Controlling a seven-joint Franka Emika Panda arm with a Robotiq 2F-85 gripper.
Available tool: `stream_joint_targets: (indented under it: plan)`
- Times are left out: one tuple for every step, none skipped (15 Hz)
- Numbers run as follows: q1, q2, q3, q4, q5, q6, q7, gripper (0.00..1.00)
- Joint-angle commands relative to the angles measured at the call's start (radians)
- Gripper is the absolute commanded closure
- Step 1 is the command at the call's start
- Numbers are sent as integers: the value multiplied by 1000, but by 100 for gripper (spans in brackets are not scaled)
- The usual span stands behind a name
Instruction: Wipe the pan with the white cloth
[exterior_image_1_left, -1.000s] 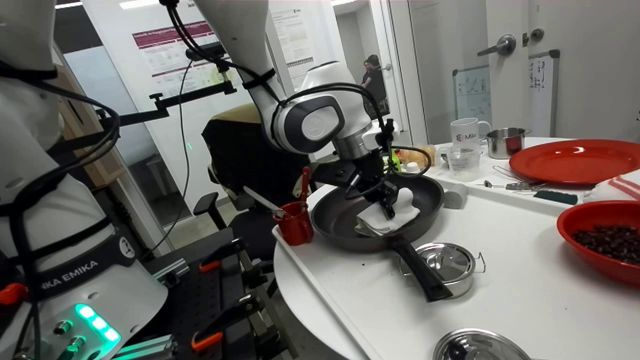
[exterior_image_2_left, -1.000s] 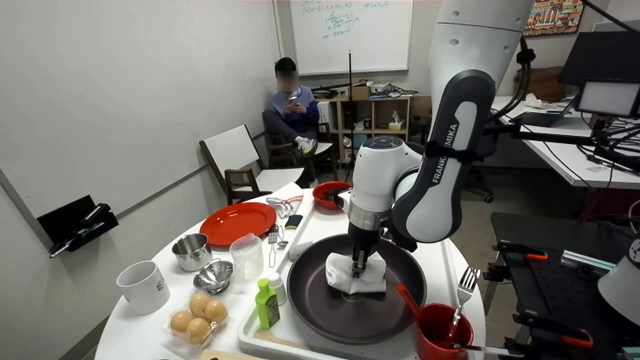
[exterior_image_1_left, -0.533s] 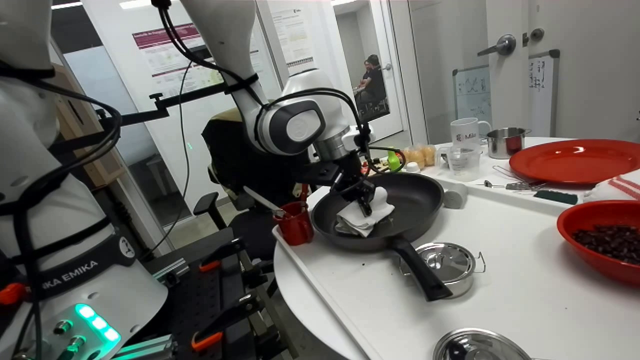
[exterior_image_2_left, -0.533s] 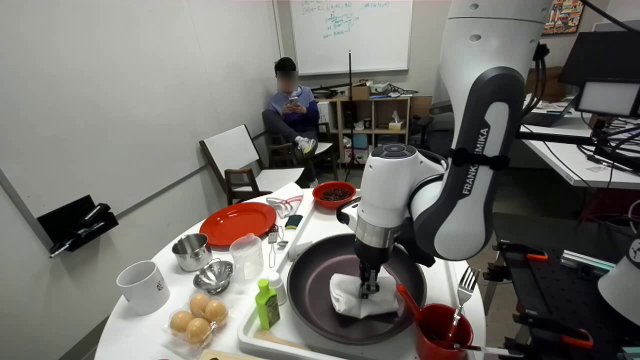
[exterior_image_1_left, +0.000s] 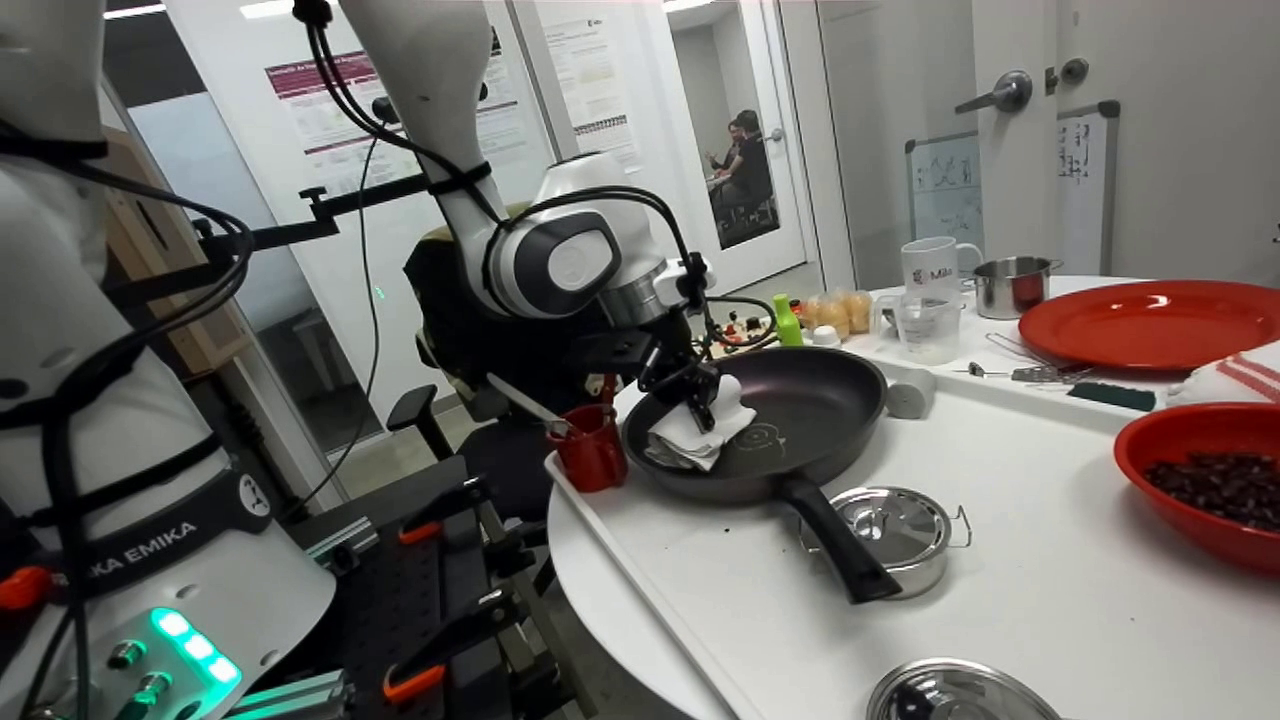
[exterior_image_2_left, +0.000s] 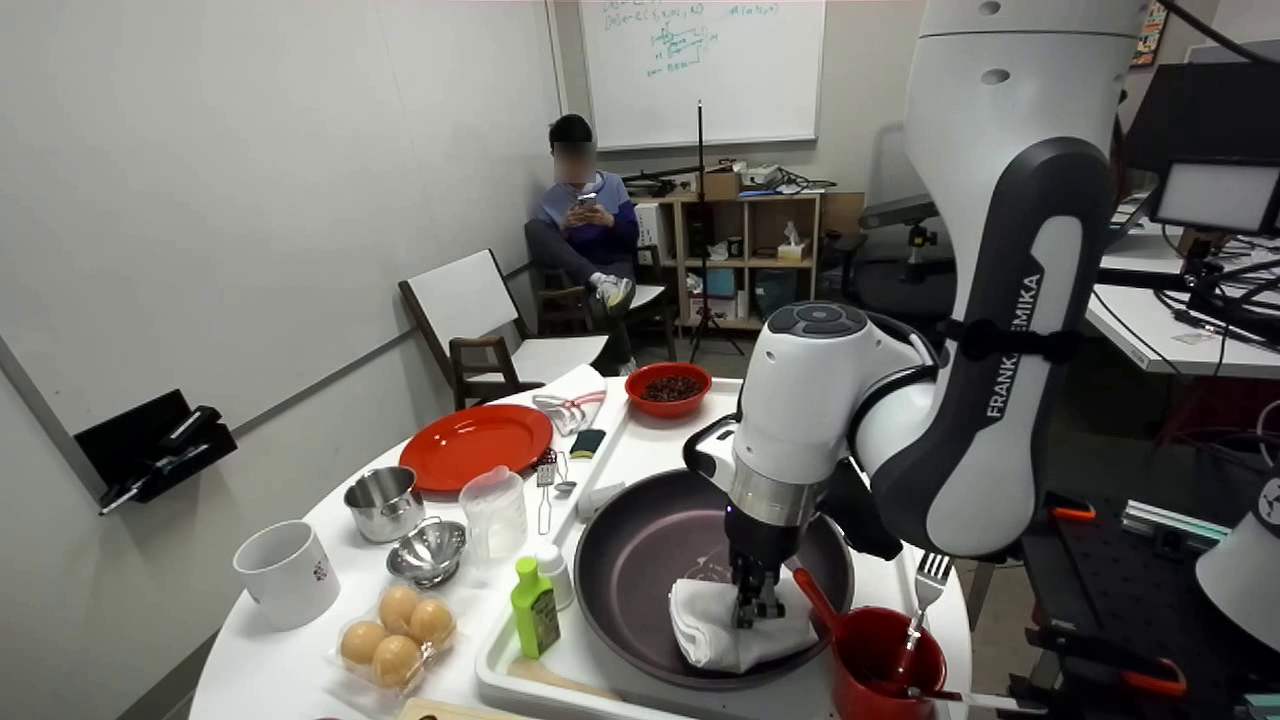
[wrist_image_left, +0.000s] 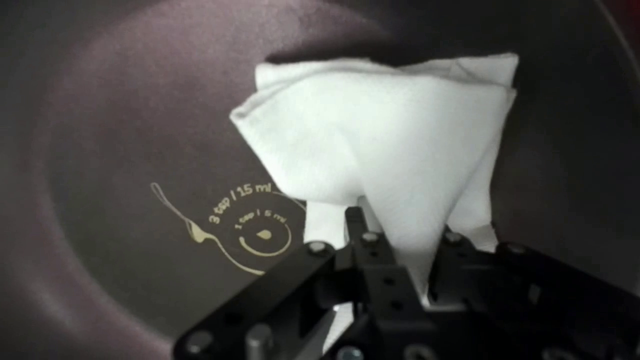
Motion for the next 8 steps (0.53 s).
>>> stream_joint_targets:
  plan:
    - [24,34,-56,-21,-8,20,-5,91]
    - [29,34,-74,-21,-6,23,-3,91]
    - [28,33,-86,-22,-3,21,-1,91]
    - [21,33,-96,-22,1,19,1,91]
    - [17,32,-105,-22,4,17,4,91]
    - [9,32,-115,-20,7,16,6,91]
    - [4,34,-125,-17,11,14,10,91]
    - [-4,36,-131,-12,15,10,14,91]
